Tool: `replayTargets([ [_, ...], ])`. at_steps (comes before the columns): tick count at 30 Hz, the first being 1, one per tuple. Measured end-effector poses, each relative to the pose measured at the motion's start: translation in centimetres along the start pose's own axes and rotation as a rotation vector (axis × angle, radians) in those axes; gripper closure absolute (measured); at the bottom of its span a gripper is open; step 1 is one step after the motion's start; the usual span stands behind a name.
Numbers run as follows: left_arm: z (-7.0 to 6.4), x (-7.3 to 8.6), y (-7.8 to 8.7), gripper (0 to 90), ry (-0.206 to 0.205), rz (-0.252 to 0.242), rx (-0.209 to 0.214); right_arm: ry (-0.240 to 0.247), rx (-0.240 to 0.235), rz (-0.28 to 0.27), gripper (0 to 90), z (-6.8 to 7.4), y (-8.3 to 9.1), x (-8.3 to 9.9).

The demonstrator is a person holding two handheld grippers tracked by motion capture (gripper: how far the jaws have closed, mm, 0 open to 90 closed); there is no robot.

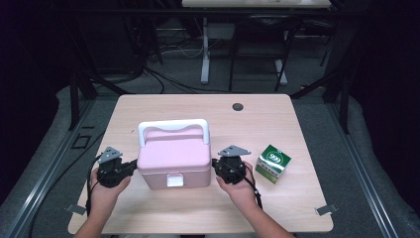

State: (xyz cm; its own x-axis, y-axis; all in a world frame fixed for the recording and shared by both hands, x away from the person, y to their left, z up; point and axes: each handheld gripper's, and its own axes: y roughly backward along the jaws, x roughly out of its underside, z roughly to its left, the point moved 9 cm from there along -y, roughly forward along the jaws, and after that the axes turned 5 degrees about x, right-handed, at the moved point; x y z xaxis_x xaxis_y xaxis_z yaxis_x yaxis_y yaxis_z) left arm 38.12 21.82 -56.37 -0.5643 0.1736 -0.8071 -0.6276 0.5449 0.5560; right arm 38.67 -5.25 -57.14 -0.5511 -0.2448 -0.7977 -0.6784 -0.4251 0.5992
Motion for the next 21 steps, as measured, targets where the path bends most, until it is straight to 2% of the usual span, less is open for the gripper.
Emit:
replayTargets([
  [3,-0.5,0.1,0.0,89.9,-0.016,0.013,-0.001,0.011,0.023,0.011,90.0,-0.2,0.7,0.4],
  [4,-0.7,0.1,0.0,89.9,-0.021,0.015,0.001,0.011,0.000,0.008,90.0,0.0,0.9,0.6],
  [13,-2.5,0.5,0.0,89.9,-0.033,0.026,0.026,-0.008,0.001,0.006,90.0,-0.4,2.8,2.1],
  [17,-3.4,0.7,-0.2,89.9,-0.035,0.023,0.050,0.000,0.018,0.006,90.0,-0.6,3.8,2.8],
  [21,-4.7,0.9,-0.3,89.9,-0.067,0.037,0.079,-0.018,0.028,0.000,90.0,-1.3,5.0,3.6],
])
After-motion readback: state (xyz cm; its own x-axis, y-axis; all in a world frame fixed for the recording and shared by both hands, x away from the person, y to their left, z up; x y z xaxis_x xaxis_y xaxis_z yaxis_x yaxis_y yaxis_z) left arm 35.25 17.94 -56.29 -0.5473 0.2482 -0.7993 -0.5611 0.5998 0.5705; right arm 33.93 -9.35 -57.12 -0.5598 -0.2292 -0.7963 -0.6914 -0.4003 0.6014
